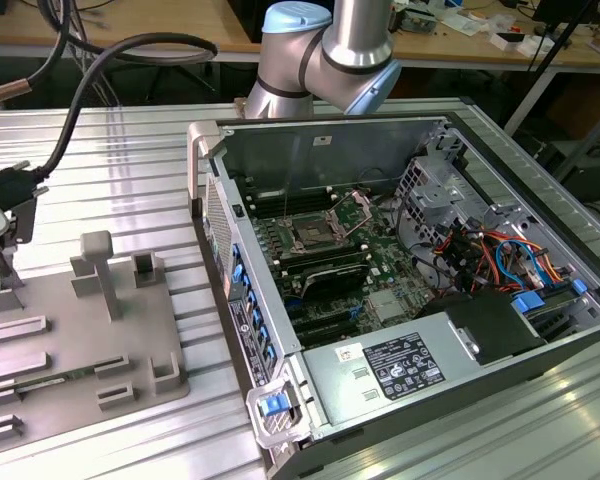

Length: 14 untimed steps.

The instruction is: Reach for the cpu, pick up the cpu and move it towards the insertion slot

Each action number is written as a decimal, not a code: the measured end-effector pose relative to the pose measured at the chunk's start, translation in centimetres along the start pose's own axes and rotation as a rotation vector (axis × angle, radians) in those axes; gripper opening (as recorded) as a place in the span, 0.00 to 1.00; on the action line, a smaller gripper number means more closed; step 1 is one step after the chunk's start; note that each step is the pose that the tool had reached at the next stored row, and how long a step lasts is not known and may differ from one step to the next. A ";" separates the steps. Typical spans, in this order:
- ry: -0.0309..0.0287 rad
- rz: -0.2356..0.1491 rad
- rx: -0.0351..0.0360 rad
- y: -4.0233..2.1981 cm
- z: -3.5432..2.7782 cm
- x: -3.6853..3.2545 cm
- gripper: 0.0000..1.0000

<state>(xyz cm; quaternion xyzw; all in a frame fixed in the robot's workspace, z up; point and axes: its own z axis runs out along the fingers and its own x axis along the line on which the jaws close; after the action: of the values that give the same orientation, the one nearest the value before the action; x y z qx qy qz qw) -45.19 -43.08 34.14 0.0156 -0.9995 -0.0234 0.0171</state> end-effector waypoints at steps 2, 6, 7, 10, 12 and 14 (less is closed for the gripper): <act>0.0000 0.000 0.0001 0.01 -0.30 0.01 0.55; 0.0000 0.000 0.0004 0.04 -0.84 0.03 0.55; 0.0001 0.000 0.0007 0.04 -0.95 0.03 0.55; 0.0001 0.000 0.0013 0.06 -1.32 0.04 0.55; 0.0000 0.000 0.0022 0.08 -1.71 0.06 0.55; 0.0001 0.000 0.0028 0.09 -1.97 0.07 0.55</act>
<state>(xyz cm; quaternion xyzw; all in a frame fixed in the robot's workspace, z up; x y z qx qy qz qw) -45.19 -43.08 36.12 0.0155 -0.9995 -0.0220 0.0171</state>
